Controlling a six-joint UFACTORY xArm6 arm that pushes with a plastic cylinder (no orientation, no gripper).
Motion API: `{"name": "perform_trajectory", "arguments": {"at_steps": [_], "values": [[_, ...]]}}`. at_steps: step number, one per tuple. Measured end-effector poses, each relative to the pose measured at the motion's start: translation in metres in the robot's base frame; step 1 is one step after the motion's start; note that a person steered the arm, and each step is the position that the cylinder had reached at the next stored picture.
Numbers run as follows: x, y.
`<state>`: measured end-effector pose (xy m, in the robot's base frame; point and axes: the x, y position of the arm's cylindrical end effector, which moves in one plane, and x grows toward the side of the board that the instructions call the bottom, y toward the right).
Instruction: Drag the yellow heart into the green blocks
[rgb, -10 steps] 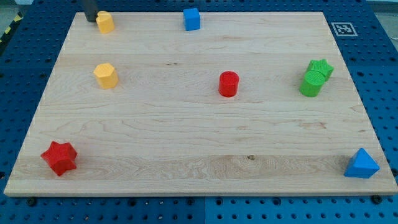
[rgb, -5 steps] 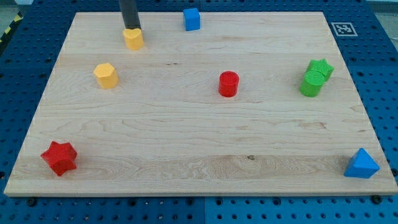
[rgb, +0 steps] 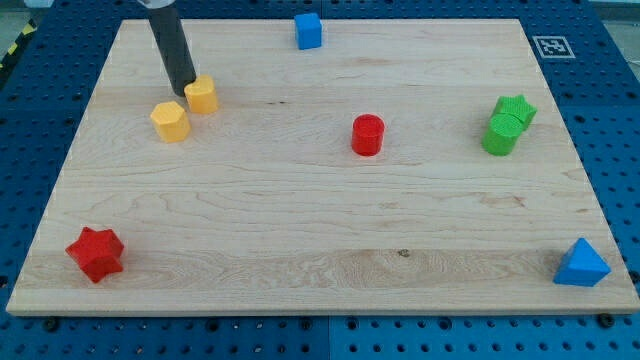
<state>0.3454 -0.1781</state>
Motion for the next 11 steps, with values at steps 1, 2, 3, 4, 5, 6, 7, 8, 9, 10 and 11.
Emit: {"name": "perform_trajectory", "arguments": {"at_steps": [1, 2, 3, 4, 5, 6, 7, 8, 9, 10, 11], "values": [[0.015, 0.000], [0.028, 0.000], [0.028, 0.000], [0.028, 0.009], [0.025, 0.038], [0.019, 0.070], [0.012, 0.108], [0.006, 0.155], [-0.001, 0.215], [-0.007, 0.278], [-0.007, 0.318]]}}
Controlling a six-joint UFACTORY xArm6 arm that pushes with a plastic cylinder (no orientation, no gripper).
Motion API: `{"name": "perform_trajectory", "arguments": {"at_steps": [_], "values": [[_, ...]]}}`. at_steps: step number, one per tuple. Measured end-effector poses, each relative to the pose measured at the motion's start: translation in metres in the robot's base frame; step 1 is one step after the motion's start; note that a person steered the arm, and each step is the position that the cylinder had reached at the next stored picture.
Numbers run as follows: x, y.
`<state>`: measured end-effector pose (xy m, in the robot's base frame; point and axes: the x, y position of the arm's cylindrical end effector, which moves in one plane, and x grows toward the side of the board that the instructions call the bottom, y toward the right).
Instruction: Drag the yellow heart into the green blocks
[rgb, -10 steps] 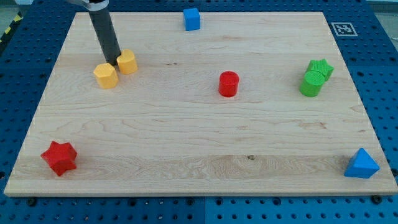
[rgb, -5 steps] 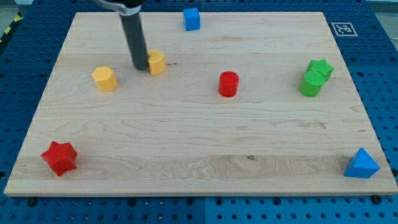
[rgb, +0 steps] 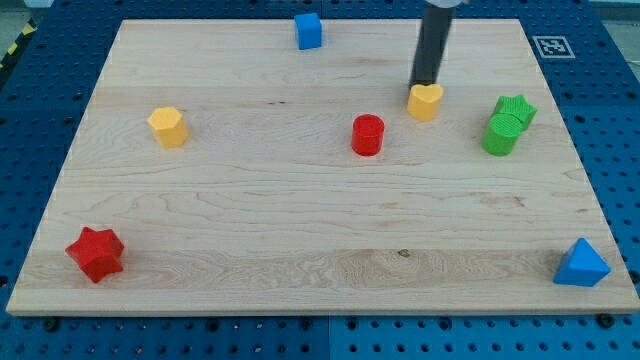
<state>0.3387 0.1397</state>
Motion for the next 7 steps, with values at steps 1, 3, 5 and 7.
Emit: {"name": "perform_trajectory", "arguments": {"at_steps": [1, 3, 5, 7], "values": [[0.000, 0.002], [0.000, -0.014], [0.024, -0.016], [0.031, -0.060]]}}
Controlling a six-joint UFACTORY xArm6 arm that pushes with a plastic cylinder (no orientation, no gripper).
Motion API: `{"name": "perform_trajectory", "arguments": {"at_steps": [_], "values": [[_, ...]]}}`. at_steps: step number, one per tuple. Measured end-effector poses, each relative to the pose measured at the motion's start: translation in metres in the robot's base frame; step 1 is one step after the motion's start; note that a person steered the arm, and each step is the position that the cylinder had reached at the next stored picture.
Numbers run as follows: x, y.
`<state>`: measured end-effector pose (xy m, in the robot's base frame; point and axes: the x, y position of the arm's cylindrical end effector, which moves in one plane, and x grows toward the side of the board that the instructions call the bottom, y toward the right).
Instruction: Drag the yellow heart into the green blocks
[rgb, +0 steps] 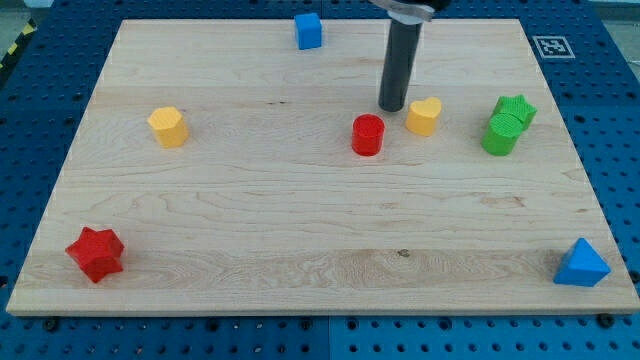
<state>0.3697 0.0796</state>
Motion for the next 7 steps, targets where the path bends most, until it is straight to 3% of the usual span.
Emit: {"name": "perform_trajectory", "arguments": {"at_steps": [2, 5, 6, 7], "values": [[0.024, 0.007], [0.026, 0.079], [0.026, 0.060], [0.026, -0.004]]}}
